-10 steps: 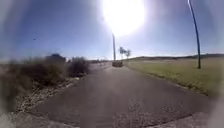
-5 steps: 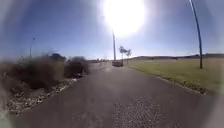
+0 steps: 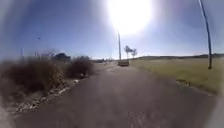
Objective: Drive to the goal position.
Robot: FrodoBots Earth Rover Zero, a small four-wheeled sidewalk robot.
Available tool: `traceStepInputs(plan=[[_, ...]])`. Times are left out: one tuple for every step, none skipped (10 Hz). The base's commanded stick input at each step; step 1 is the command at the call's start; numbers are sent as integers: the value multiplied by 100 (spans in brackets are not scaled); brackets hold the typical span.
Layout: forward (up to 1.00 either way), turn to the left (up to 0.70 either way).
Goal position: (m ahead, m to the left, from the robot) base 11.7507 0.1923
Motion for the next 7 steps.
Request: traceStepInputs(plan=[[70,0],[70,0],[70,0],[70,0],[70,0],[70,0],[70,0]])
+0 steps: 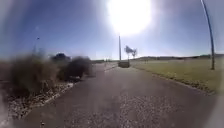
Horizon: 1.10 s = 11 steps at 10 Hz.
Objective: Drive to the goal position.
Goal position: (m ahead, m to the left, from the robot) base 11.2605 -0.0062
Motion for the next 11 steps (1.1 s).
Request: traceStepInputs(plan=[[70,0],[70,0],[70,0],[70,0],[70,0],[70,0],[70,0],[70,0],[70,0],[70,0],[70,0]])
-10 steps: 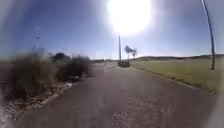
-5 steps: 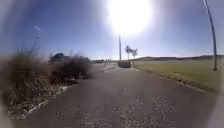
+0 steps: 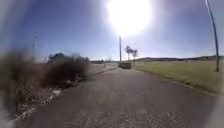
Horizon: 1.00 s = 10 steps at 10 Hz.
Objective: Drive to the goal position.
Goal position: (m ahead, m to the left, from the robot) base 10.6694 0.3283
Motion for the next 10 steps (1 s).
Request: traceStepInputs(plan=[[70,0],[70,0],[70,0],[70,0],[70,0],[70,0],[70,0],[70,0],[70,0],[70,0]])
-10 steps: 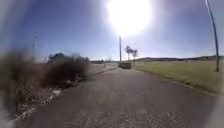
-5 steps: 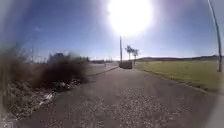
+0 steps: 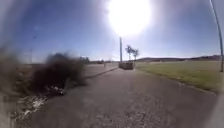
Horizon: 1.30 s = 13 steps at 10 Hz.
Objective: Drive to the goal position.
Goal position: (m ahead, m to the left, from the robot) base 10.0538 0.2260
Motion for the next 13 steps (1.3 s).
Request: traceStepInputs(plan=[[70,0],[70,0],[70,0],[70,0],[70,0],[70,0],[70,0],[70,0],[70,0],[70,0],[70,0],[70,0],[70,0]])
